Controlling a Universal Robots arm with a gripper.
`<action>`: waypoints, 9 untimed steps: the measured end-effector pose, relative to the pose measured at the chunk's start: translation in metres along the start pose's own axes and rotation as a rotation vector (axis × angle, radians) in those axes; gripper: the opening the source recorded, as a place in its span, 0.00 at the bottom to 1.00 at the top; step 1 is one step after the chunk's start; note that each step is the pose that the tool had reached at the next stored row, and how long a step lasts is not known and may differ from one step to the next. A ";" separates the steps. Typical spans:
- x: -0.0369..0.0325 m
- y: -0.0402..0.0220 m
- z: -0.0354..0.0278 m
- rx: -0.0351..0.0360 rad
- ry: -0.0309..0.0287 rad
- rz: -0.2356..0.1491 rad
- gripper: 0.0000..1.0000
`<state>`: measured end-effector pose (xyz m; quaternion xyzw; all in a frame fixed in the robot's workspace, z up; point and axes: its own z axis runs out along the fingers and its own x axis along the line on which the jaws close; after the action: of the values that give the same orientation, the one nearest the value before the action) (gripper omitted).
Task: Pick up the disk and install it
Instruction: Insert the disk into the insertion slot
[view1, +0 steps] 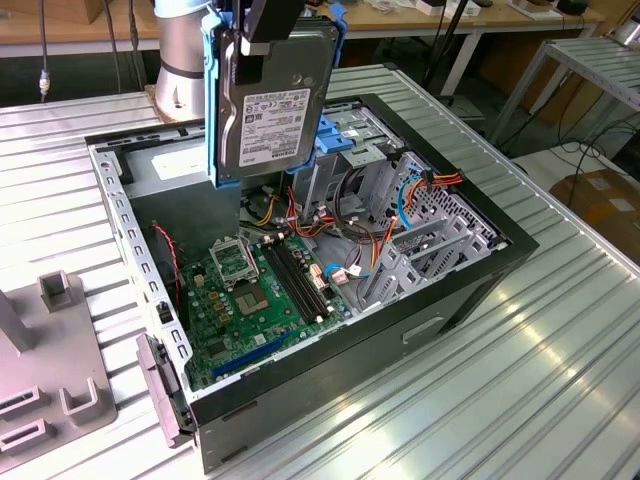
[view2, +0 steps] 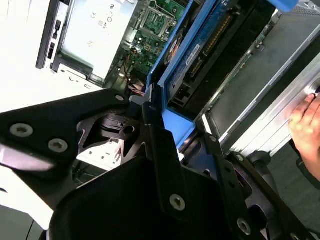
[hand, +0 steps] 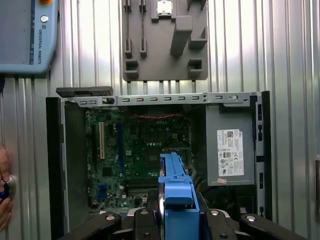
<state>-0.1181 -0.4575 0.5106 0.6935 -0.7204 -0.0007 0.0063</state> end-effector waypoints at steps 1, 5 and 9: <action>0.0005 -0.0002 0.0001 0.0000 0.0000 0.000 0.37; 0.0030 -0.0013 0.0003 0.0000 0.0000 0.000 0.37; 0.0041 -0.0064 0.0004 -0.0001 0.0000 0.000 0.37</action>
<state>-0.1119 -0.4618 0.5102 0.6935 -0.7204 -0.0008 0.0063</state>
